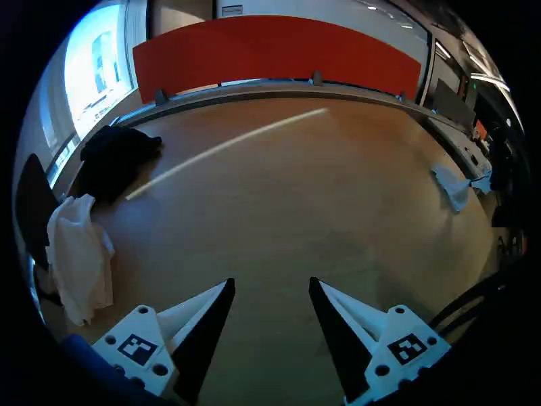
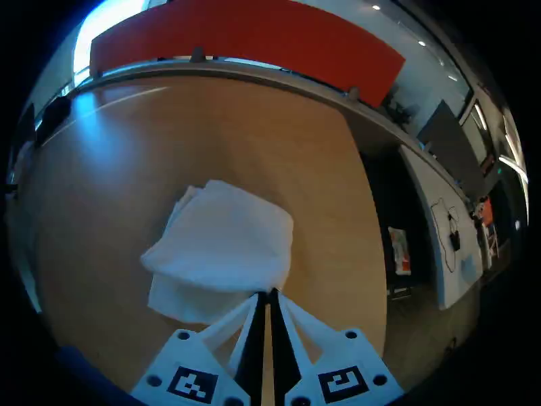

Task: Fold towel

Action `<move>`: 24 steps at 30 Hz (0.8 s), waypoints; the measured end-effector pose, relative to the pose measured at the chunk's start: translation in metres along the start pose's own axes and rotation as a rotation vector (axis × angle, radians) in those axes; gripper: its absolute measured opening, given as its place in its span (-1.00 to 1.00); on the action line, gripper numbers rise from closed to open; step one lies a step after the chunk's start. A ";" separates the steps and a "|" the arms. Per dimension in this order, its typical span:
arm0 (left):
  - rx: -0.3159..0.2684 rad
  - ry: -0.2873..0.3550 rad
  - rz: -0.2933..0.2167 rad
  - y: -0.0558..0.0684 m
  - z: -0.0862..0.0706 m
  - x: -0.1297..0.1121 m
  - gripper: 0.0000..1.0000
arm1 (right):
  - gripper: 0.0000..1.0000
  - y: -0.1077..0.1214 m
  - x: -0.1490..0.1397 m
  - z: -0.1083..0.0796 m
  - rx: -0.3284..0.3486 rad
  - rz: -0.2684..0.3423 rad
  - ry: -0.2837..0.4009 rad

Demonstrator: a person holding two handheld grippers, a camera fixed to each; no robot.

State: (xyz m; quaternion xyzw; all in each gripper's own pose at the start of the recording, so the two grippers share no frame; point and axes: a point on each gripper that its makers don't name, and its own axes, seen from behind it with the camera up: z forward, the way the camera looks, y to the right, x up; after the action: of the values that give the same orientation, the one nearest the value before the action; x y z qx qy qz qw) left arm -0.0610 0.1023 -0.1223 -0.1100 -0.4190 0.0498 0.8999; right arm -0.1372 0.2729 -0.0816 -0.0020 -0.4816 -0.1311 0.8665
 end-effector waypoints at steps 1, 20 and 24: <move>0.001 -0.001 0.000 0.000 0.000 -0.001 0.61 | -0.90 0.000 -0.002 0.001 -0.002 0.002 -0.004; 0.005 -0.011 0.009 -0.002 0.002 -0.001 0.61 | -0.63 0.006 -0.036 0.013 -0.035 0.026 -0.075; 0.002 -0.011 0.013 0.000 0.003 0.000 0.61 | -0.56 0.007 -0.037 0.012 -0.037 0.031 -0.072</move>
State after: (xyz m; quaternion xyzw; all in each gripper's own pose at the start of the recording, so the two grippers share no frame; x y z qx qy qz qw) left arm -0.0630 0.1024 -0.1204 -0.1116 -0.4232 0.0565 0.8974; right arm -0.1638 0.2899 -0.1049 -0.0302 -0.5098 -0.1263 0.8504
